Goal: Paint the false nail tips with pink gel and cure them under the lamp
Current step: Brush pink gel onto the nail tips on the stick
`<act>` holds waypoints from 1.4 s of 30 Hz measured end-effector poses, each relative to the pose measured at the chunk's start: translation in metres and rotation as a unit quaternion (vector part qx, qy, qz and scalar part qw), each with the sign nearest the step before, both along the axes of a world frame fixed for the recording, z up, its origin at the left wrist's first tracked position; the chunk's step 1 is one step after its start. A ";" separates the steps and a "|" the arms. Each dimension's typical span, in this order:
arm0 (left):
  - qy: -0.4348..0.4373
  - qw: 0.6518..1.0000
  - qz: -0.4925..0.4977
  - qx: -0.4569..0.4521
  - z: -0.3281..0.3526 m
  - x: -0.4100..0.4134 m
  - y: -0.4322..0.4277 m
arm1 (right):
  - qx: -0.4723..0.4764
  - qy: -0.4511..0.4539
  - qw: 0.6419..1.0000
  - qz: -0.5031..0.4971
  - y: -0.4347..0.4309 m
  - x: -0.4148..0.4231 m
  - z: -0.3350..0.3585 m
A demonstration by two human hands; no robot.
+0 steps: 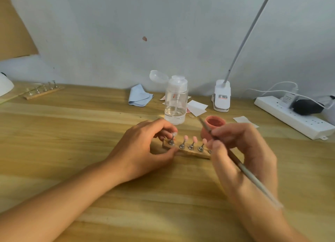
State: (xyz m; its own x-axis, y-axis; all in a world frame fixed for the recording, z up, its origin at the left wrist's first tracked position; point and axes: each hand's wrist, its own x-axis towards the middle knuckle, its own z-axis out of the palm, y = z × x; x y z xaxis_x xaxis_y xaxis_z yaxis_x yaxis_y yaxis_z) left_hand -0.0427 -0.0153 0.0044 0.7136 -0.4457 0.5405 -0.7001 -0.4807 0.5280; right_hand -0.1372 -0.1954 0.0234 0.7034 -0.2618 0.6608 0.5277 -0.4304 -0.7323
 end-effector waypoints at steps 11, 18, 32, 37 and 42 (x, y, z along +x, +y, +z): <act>-0.046 0.999 0.007 0.006 0.002 -0.005 -0.001 | -0.111 -0.029 0.990 -0.078 0.009 -0.005 -0.003; -0.048 0.999 0.001 -0.001 0.003 -0.005 -0.001 | -0.114 -0.018 0.990 -0.081 0.009 -0.003 -0.005; -0.064 0.998 -0.002 0.000 0.002 -0.003 -0.002 | -0.102 -0.028 0.993 -0.055 0.008 -0.004 -0.004; -0.070 0.998 -0.001 -0.004 0.002 -0.004 -0.001 | -0.143 -0.036 0.987 -0.058 0.009 -0.003 -0.004; -0.093 0.996 0.001 -0.001 0.001 -0.006 -0.001 | -0.121 -0.048 0.989 -0.067 0.009 -0.004 -0.007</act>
State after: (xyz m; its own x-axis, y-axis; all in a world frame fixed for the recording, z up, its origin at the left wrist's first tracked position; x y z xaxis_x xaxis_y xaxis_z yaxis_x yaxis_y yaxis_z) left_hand -0.0484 -0.0165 0.0055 0.6021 -0.4422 0.6648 -0.7848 -0.4813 0.3906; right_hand -0.1415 -0.1868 0.0167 0.6038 -0.1738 0.7780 0.5163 -0.6583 -0.5478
